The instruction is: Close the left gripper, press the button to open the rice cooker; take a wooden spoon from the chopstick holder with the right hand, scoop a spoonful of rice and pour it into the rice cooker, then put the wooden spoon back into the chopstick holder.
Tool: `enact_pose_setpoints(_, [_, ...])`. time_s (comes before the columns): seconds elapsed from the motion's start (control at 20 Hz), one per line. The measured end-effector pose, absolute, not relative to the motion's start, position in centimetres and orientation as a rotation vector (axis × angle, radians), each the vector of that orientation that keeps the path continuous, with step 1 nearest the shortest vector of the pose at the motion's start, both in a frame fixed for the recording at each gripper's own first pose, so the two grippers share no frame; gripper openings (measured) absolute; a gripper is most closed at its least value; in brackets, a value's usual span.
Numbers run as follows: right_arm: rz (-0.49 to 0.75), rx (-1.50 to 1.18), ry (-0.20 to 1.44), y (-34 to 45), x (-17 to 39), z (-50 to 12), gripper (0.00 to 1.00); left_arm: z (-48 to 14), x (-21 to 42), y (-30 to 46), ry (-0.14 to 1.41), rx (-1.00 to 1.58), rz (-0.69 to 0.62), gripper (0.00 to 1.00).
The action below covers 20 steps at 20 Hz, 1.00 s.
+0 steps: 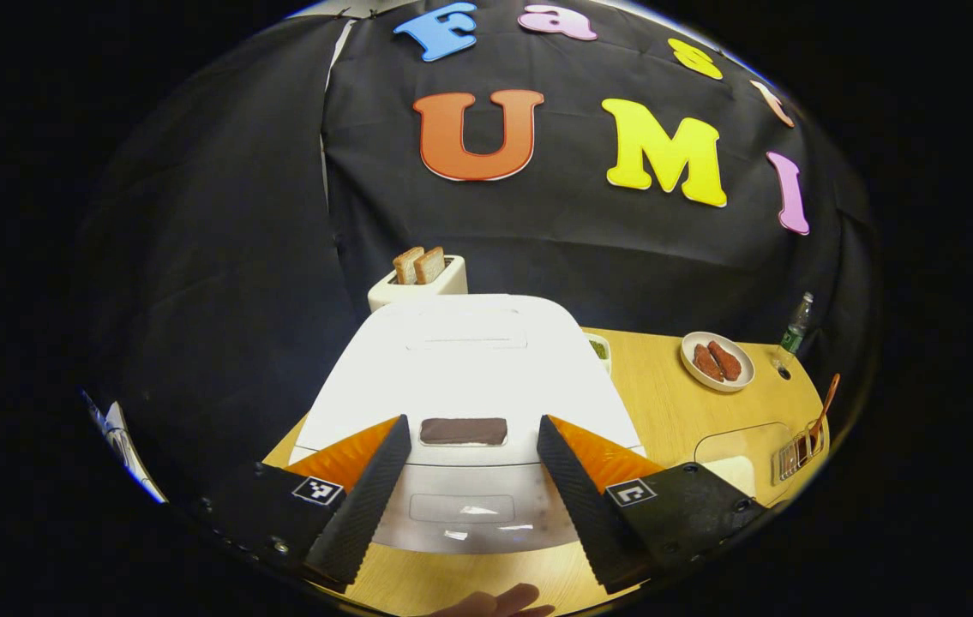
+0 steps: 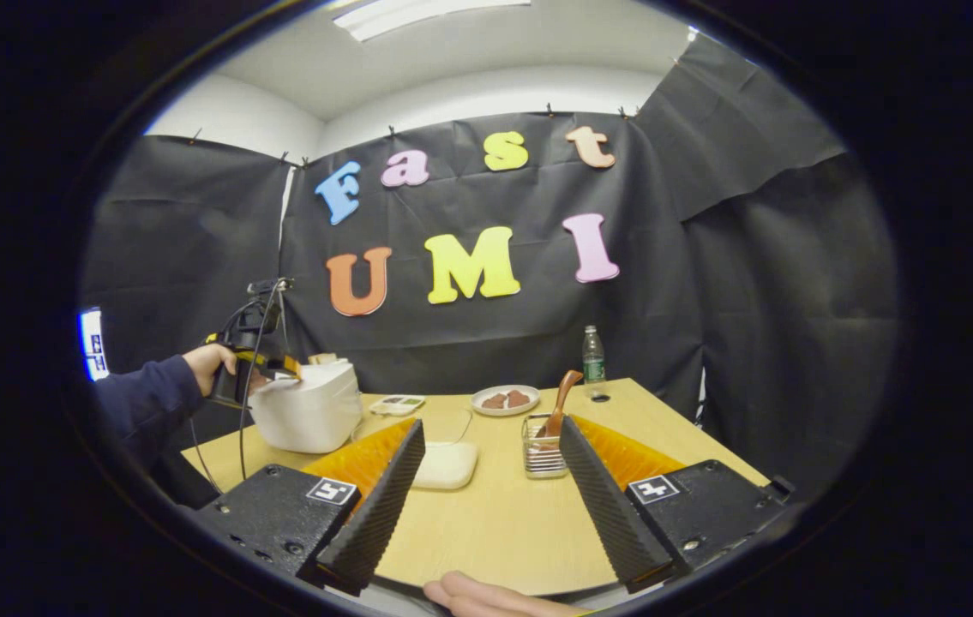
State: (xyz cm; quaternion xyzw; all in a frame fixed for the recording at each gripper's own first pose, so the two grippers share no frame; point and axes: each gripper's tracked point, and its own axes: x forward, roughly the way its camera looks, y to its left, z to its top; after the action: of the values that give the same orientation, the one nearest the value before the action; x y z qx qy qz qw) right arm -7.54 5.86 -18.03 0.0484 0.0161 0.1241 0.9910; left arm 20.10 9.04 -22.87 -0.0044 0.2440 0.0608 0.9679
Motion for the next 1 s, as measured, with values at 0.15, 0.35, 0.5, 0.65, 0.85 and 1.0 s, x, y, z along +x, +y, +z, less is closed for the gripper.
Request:
enact_pose_setpoints(0.15, [0.233,0.084,0.024,6.0,-6.8,-17.6,1.00,-21.8,19.5,8.4,0.438,-0.008,0.075,0.96])
enact_pose_setpoints(0.35, [0.198,0.049,0.002,5.9,-5.3,-16.6,1.00,-17.8,18.6,6.6,0.315,-0.061,0.005,0.95])
enact_pose_setpoints(0.5, [0.207,0.055,0.009,6.5,-4.4,-15.7,1.00,-15.4,16.5,5.8,0.260,-0.046,0.018,0.94])
enact_pose_setpoints(0.65, [0.192,0.069,0.003,5.8,-3.1,-14.2,0.96,-12.7,13.7,4.2,0.200,-0.009,0.020,0.94])
enact_pose_setpoints(0.85, [0.132,0.058,-0.015,4.2,-2.3,-12.4,1.00,-9.9,9.1,-0.6,0.104,0.021,-0.091,0.94])
enact_pose_setpoints(1.0, [0.120,0.061,-0.027,3.9,-2.5,-11.2,1.00,-9.5,6.8,-1.1,0.090,0.033,-0.070,0.96])
